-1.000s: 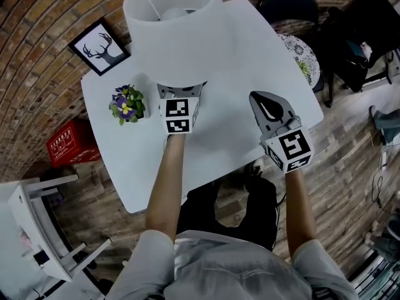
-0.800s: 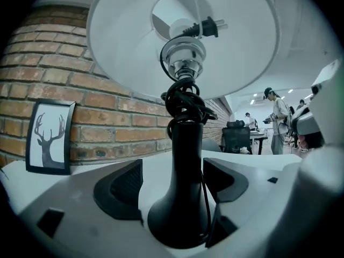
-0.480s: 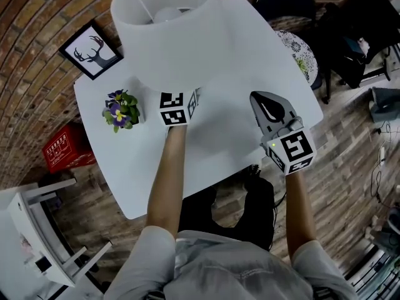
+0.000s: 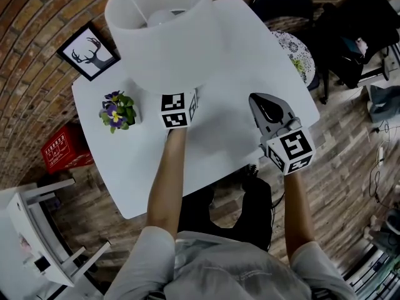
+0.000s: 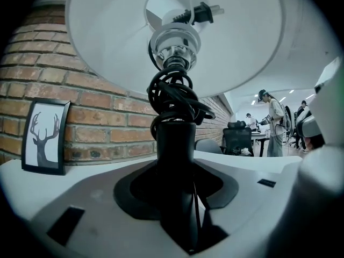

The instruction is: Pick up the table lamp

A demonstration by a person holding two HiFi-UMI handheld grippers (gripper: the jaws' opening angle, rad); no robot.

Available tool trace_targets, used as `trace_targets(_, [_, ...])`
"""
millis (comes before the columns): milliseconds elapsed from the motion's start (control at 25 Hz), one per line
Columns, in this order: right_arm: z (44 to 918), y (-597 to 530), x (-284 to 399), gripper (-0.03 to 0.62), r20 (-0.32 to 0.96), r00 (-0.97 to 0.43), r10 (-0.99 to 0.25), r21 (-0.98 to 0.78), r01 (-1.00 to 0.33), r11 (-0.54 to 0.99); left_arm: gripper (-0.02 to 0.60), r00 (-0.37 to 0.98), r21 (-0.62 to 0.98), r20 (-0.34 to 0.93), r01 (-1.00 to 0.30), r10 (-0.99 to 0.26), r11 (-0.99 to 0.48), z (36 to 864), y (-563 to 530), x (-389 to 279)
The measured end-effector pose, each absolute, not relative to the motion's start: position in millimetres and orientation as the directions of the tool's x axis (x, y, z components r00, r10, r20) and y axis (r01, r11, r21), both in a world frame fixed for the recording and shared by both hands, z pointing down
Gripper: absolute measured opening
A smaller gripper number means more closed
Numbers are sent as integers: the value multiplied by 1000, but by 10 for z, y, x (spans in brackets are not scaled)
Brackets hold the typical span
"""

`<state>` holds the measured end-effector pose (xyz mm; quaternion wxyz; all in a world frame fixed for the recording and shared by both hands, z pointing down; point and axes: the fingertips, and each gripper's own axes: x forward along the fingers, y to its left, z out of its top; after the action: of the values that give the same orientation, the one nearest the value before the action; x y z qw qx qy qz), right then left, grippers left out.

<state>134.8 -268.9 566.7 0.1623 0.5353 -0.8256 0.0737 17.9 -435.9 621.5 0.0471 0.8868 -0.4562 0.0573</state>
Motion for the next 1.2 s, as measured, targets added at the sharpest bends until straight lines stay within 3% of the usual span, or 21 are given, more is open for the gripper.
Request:
trace_targets(520, [5660,-2692,1483,2,348,-406,-845,-5,-902,431,161,544,-8,207,-830,-813,-557,6099,-4244,149])
trace_targets(840, [5754,-2729,1383,20,354,-531,-770,-201,-847,492,161,579,16,232,-806,-782,-592,5831,-3974,289])
trace_targets(1200, [5891,-2743,1119,114,348,-710,-612,-487,-695,529,161,623,115,270,-778,-734,-618,5390,-3660,495])
